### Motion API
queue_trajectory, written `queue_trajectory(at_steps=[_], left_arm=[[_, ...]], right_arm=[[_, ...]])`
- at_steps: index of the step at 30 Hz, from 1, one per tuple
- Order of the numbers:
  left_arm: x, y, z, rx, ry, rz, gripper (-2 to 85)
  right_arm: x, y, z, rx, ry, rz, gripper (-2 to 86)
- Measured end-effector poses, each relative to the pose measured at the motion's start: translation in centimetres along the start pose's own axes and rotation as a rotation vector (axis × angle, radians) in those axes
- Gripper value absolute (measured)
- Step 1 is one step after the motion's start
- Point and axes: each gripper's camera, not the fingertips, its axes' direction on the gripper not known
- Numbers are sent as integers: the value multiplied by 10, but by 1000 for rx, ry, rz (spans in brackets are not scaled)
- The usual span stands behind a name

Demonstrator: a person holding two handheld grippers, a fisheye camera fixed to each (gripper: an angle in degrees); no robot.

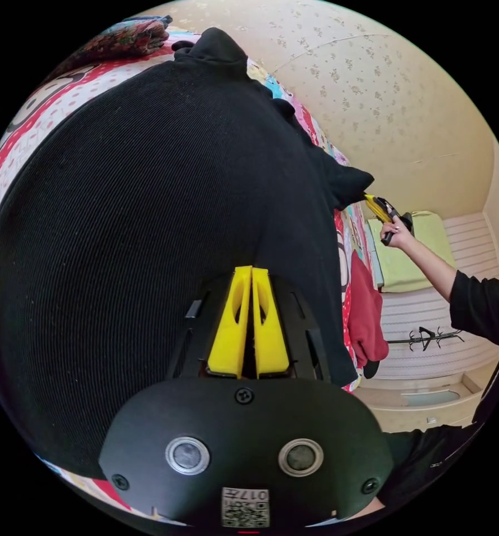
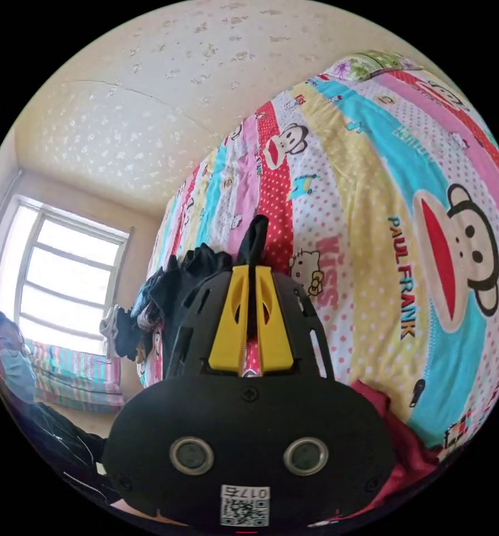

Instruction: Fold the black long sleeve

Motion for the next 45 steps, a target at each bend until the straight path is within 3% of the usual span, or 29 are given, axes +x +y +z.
queue_trajectory(at_steps=[5, 12, 15, 17, 18, 20, 22, 24, 27, 29, 31, 35, 37, 42, 45], left_arm=[[-2, 0, -7, 4, 13, -1, -6], [-7, -2, -16, 9, 47, -10, -6], [-13, -2, -20, 11, 88, -21, -6], [-17, -3, -21, 13, 112, -27, -6], [-19, -3, -22, 14, 126, -31, -6], [-21, -3, -23, 16, 141, -34, -6], [-22, -3, -25, 19, 152, -35, -6], [-23, -3, -27, 20, 163, -37, -6], [-26, -3, -28, 21, 188, -42, -6], [-27, -3, -29, 23, 201, -44, -6], [-28, -3, -29, 23, 212, -47, -6], [-27, -2, -29, 23, 215, -48, -6], [-28, -2, -29, 24, 220, -48, -6], [-28, 1, -27, 28, 237, -50, -4], [-32, 2, -27, 33, 293, -61, 3]], right_arm=[[-40, -66, -111, 128, 187, -91, 29], [-116, -91, -102, 9, 469, -258, 28], [-194, -95, -55, -222, 498, -424, 27], [-230, -86, -5, -567, 724, -377, 27], [-235, -79, 4, -630, 795, -389, 27], [-244, -46, 29, -752, 1185, -554, 27], [-222, -28, 40, -878, 1453, -584, 27], [-187, -12, 49, -1072, 1541, -509, 26], [-160, 11, 71, -1307, 1227, -324, 26], [-175, 4, 83, -1222, 759, -180, 27], [-186, -15, 81, -1069, 519, -98, 27], [-228, -61, 81, -793, 231, -113, 31], [-254, -77, 100, -755, 109, -156, 33], [-308, -98, 217, -772, -96, -383, 46], [-295, -96, 308, -840, -339, -338, 65]])
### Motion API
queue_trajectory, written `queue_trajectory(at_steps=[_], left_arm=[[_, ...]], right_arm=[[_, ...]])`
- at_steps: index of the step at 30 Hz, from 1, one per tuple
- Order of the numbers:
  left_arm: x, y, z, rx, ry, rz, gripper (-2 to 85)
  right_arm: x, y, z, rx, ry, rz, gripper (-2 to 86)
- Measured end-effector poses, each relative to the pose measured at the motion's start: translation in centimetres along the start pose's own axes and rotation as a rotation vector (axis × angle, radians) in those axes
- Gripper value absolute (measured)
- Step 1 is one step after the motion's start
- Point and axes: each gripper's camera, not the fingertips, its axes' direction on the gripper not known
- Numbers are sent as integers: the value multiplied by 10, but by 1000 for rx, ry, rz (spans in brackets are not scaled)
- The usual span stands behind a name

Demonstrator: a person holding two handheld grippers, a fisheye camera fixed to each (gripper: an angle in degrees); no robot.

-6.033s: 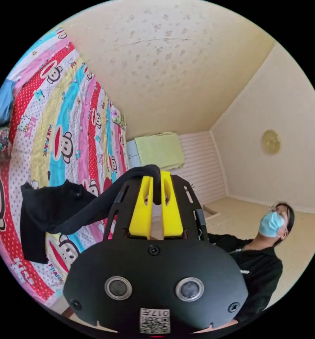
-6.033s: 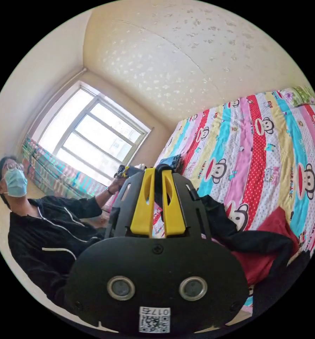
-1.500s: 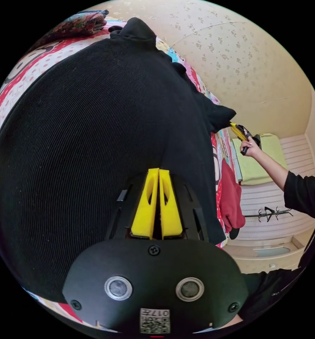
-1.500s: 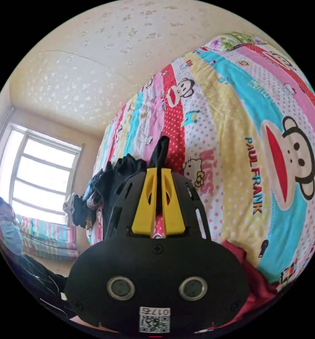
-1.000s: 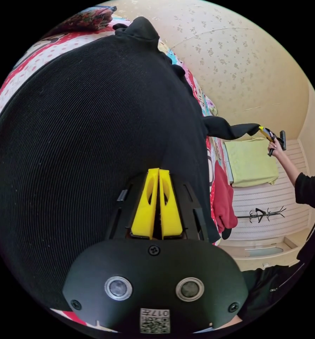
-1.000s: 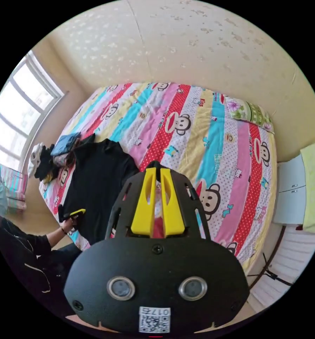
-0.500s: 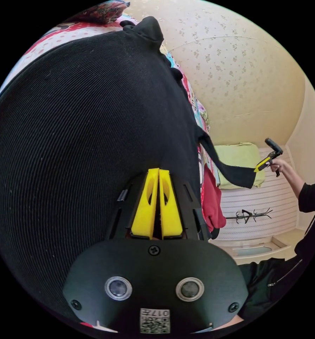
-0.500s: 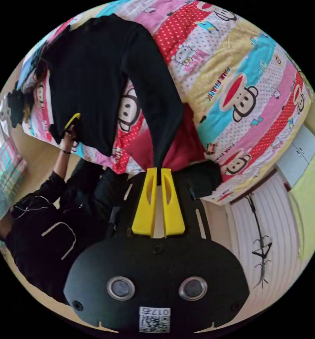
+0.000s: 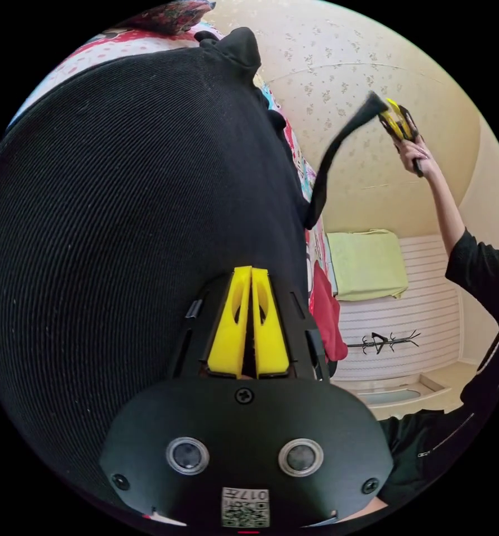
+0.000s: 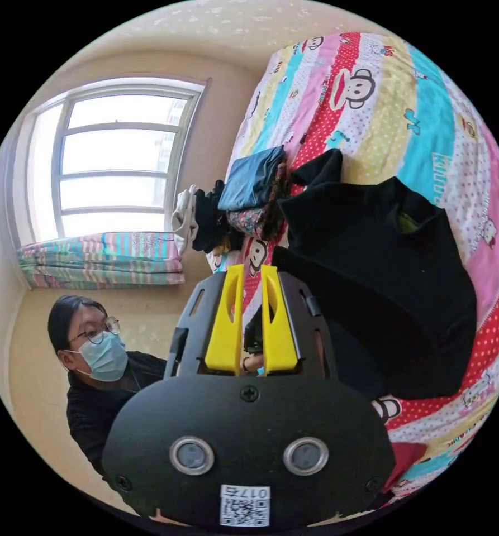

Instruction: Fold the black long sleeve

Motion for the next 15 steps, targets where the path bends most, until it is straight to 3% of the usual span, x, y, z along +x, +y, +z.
queue_trajectory(at_steps=[2, 4, 6, 10, 15], left_arm=[[-5, -1, -1, -10, 100, -15, 30], [-10, -5, 0, -46, 277, -39, 88], [0, -9, -11, -11, 318, 1, 101], [34, -47, -49, 127, 187, 141, 118], [44, -137, -39, 157, -48, 187, 164]], right_arm=[[43, -10, 30, 36, -257, 36, 74], [65, 3, 36, 85, -339, 54, 77], [85, 26, 31, 102, -318, 74, 78], [136, 104, -29, 193, -187, 141, 74], [177, 209, -96, 358, -83, 225, 67]])
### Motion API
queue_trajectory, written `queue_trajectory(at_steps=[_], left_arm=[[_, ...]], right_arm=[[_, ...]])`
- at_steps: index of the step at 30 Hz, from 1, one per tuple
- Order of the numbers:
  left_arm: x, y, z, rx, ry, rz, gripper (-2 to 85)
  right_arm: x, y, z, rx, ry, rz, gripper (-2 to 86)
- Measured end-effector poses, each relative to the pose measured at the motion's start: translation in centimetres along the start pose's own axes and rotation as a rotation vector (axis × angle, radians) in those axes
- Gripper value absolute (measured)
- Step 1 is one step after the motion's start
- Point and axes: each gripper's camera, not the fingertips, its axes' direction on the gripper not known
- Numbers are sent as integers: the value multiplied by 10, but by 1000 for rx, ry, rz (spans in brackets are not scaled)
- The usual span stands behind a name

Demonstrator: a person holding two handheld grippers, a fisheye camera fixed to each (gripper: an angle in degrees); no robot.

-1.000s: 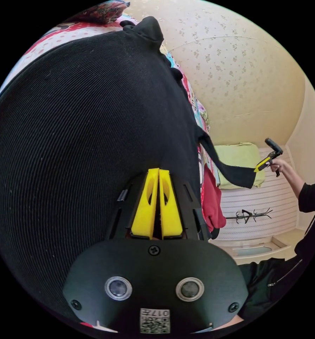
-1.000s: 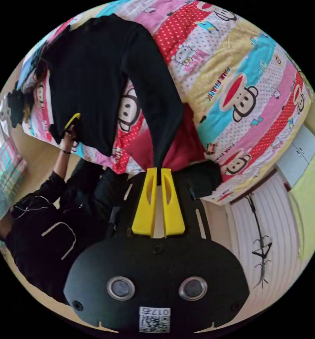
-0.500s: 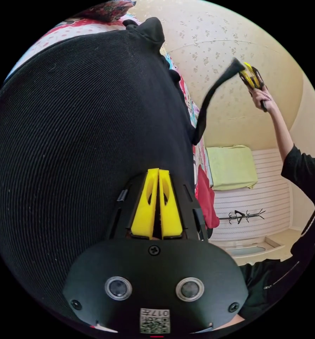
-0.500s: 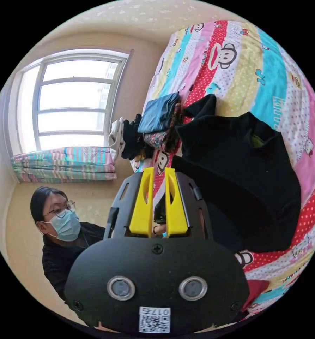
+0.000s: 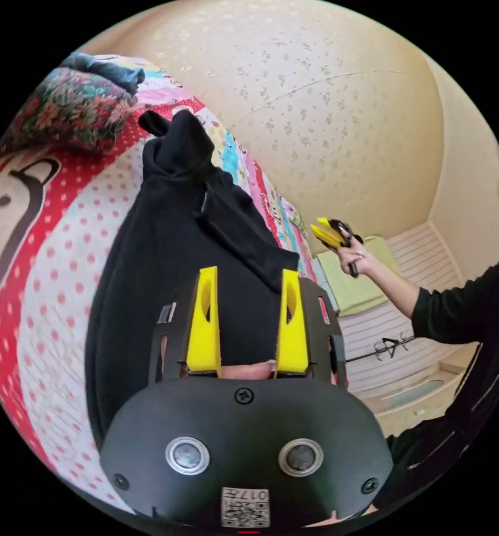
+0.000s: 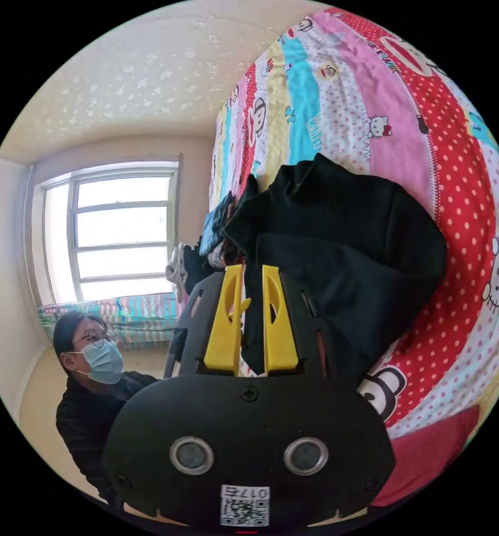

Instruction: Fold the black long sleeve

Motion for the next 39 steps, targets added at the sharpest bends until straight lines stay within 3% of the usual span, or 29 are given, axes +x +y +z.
queue_trajectory(at_steps=[4, 7, 12, 14, 18, 22, 24, 27, 31, 37, 39], left_arm=[[-20, -68, 64, -84, -83, -3, 158], [-28, -84, 109, -169, -114, -12, 107], [-29, -73, 123, -83, -112, -113, 40], [-11, -76, 121, -50, -68, -41, 36], [63, -92, 91, 119, -158, 258, 35], [53, -94, 65, 276, -273, 191, 38], [23, -91, 77, 219, -279, 104, 42], [-30, -73, 99, 107, -128, -57, 62], [-52, -26, 78, 244, -115, -177, 67], [-29, -4, 65, 222, -202, -65, 90], [-19, -9, 75, 167, -253, 12, 105]], right_arm=[[38, 70, -39, 98, -112, 44, 65], [61, 114, -42, 108, -136, 44, 69], [82, 157, -25, 95, 92, 6, 92], [89, 165, -16, 145, 163, -1, 99], [84, 165, -9, 257, 200, -49, 102], [79, 151, 5, 321, 290, -114, 101], [87, 144, 15, 349, 367, -117, 96], [113, 124, 37, 311, 443, -117, 77], [145, 111, 61, 190, 716, -133, 19], [137, 120, 60, 241, 957, -98, 6], [147, 123, 70, 175, 986, -104, 6]])
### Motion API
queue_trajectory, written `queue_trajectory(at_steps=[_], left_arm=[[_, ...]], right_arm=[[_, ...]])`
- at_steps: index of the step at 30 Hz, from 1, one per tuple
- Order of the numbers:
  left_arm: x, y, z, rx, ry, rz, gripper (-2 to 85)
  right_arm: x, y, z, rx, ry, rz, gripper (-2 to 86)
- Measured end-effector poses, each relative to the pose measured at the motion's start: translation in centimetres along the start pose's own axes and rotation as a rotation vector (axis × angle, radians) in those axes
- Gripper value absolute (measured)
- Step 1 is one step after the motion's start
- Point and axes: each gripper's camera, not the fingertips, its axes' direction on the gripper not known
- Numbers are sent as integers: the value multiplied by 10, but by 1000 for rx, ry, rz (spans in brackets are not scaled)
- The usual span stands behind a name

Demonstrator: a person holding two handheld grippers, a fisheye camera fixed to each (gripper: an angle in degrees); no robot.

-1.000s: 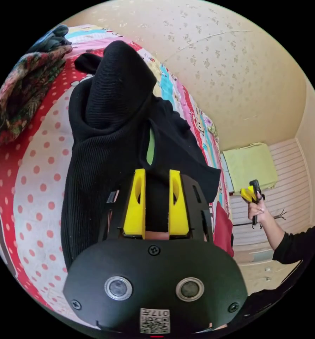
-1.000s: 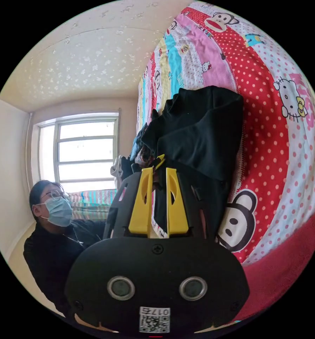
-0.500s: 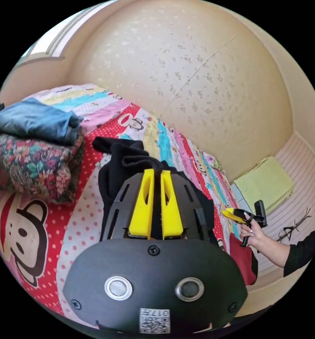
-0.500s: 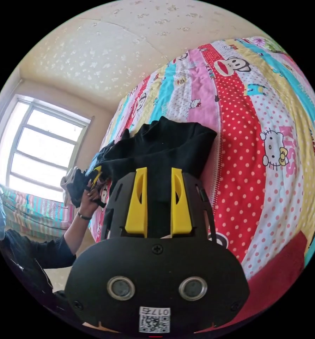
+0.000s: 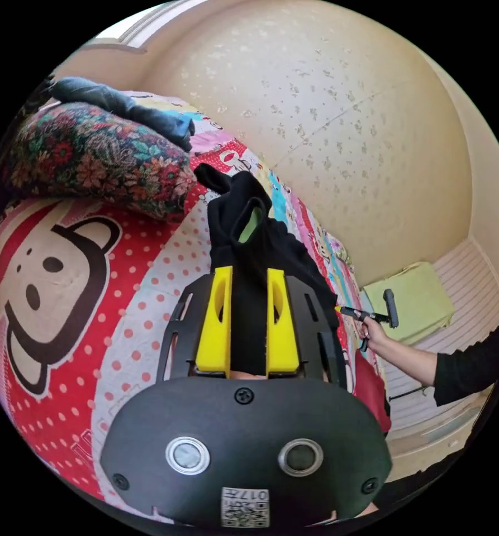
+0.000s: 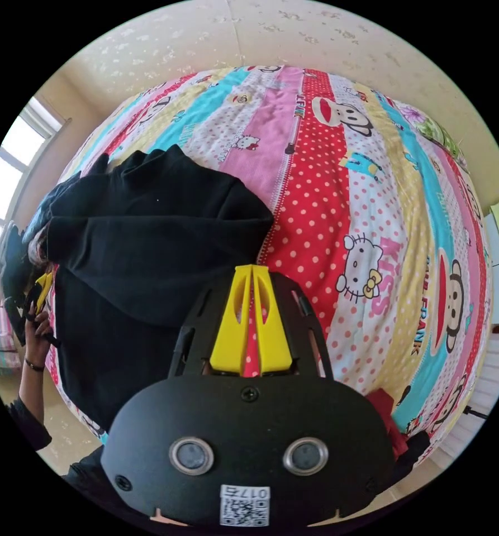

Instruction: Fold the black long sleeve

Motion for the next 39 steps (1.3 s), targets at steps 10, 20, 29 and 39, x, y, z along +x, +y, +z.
queue_trajectory(at_steps=[10, 20, 29, 39], left_arm=[[-16, -71, 10, 71, -7, -80, 119], [-31, -100, 102, -141, 70, -361, 49], [145, -45, -5, 178, -72, 251, 40], [145, 27, 58, -111, 61, 49, 39]], right_arm=[[-70, 21, -26, 155, -55, -116, 4], [-89, 64, -44, 357, -78, 1, 16], [-165, 39, -69, 264, -593, -387, 103], [-342, 26, 22, -52, -290, -617, 140]])
